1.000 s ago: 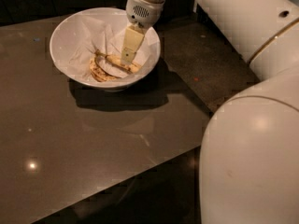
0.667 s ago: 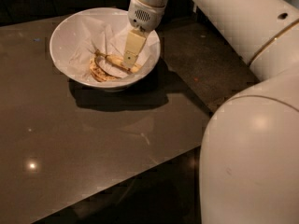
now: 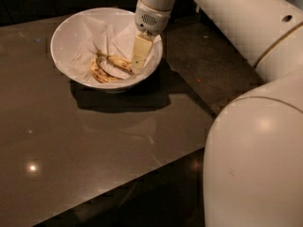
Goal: Pick banana from white bowl
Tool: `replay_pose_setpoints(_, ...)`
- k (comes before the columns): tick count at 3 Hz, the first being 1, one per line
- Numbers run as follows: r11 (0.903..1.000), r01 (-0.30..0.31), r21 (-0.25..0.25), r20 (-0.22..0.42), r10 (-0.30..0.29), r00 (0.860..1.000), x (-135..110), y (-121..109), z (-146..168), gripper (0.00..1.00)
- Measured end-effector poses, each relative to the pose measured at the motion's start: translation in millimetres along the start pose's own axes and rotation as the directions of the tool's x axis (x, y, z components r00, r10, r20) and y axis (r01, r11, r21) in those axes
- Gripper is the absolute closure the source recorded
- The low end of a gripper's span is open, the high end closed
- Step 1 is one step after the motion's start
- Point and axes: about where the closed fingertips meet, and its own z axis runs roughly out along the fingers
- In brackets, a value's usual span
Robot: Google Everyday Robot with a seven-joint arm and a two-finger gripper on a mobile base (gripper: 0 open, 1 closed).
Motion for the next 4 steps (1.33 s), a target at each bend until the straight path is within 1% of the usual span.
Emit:
replay_pose_setpoints(1, 0.9996, 0.029, -0.007, -0.015, -0.029, 0.999, 3, -1, 6, 0.37)
replay_pose_setpoints(4, 0.9967, 0.081, -0.01, -0.049, -0.082, 0.995, -17, -4, 9, 0.4)
